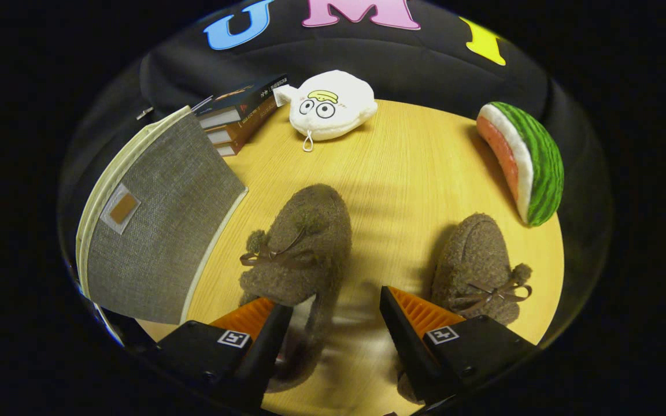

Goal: Open the storage box then place both shoes into the box .Put the left shoe in first, then the right shoe, with the right side of both shoes facing outward in a uniform manner.

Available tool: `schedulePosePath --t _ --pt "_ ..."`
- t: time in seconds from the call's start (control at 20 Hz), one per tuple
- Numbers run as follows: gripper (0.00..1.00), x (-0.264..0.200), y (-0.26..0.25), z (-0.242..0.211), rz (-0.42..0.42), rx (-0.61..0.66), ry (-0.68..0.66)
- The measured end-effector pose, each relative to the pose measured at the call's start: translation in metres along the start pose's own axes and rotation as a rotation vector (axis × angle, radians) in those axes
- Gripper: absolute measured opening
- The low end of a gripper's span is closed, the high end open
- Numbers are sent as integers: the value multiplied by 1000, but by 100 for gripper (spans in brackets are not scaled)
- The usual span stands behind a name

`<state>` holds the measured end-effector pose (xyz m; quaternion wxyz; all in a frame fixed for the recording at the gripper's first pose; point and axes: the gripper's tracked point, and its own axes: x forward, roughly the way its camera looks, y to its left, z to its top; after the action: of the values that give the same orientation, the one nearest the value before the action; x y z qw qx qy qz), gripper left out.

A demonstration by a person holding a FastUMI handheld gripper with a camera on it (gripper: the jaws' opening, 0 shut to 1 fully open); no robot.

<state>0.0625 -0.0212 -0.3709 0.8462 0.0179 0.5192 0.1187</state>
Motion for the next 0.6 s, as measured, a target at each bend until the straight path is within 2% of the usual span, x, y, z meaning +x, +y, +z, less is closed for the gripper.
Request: schedulePosePath --t 0.05,0.3,0.35,0.4,0.45,0.5,0.6 --pt "92 3 3 1 22 20 10" --pt "42 9 14 -1 80 35 42" --pt "39 9 11 0 79 50 45" --pt "28 9 9 1 85 74 54" --pt "24 7 6 2 93 113 52" --pt "13 8 3 3 99 149 50" --pt "5 6 0 2 105 157 54"
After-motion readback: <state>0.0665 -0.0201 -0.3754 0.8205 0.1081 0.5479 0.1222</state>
